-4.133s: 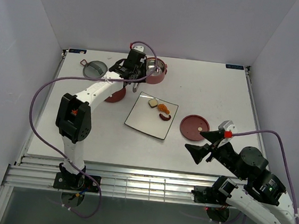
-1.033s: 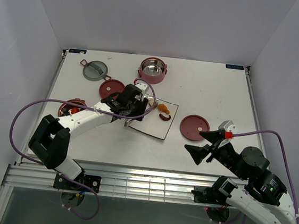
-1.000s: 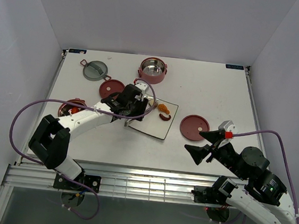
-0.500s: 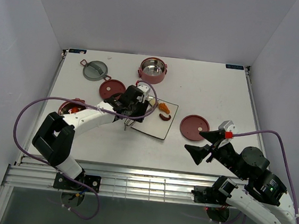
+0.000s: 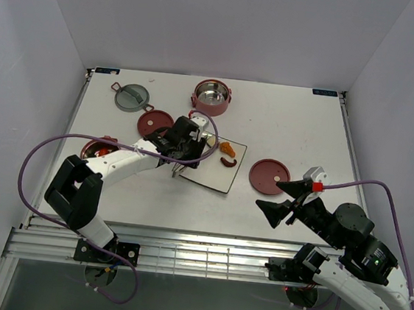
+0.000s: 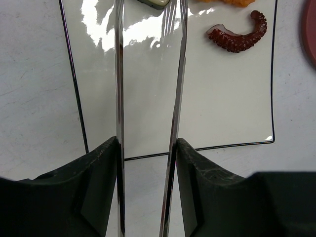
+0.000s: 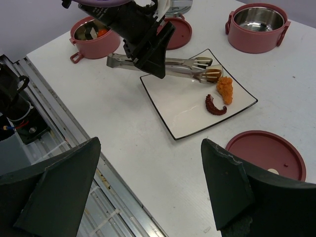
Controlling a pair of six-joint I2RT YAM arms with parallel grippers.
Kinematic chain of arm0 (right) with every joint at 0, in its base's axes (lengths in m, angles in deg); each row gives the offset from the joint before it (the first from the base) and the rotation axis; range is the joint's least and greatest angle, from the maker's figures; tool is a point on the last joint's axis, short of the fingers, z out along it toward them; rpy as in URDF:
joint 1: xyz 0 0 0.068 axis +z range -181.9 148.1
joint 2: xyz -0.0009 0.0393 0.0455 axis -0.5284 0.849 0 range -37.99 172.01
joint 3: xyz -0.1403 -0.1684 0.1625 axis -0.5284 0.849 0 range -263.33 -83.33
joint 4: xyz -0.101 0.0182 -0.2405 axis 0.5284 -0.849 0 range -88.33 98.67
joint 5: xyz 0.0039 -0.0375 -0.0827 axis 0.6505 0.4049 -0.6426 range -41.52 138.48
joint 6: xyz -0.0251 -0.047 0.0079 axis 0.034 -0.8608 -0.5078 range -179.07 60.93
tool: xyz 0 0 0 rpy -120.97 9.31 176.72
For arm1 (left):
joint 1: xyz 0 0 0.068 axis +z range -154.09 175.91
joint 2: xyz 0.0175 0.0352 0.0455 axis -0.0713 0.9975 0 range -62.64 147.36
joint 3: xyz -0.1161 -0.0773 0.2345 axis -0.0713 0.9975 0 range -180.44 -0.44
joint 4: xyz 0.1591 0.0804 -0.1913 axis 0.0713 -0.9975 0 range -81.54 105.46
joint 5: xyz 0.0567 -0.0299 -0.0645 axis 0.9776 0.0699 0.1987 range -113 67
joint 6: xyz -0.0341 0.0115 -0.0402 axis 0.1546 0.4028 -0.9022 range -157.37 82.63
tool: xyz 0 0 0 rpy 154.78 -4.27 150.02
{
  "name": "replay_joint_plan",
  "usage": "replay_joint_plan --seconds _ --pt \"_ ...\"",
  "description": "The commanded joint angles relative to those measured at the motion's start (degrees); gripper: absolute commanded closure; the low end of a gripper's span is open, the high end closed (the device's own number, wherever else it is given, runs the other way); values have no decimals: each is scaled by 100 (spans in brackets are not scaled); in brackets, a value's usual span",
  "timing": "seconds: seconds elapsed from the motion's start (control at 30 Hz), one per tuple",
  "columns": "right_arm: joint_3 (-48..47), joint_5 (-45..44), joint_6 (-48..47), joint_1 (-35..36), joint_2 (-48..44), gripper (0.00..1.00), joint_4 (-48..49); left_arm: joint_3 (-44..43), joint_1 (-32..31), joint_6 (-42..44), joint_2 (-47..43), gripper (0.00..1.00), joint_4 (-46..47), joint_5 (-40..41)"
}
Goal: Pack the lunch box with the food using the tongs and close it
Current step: Pick up the fake food from the plate.
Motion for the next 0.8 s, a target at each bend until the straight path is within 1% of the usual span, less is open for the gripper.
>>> replay_joint_plan --seconds 0.0,0.2,0.4,0.5,0.67,0.77 --pt "-244 -32 -83 31 -17 12 187 -218 -8 25 -116 42 -113 -82" --pt "-253 -32 -83 31 -26 12 178 -359 -17 25 95 42 -148 -4" --pt "-253 -41 -83 31 -26 12 178 -491 -17 51 104 43 -148 -30" --pt "-253 -50 -83 31 -26 12 169 -491 -8 51 43 45 -165 -3" --pt "-262 -41 -83 31 -43 12 169 -500 -17 -151 -186 57 -315 198" --pt "-271 -50 -92 31 -52 12 169 -561 -17 -300 -449 63 -411 383"
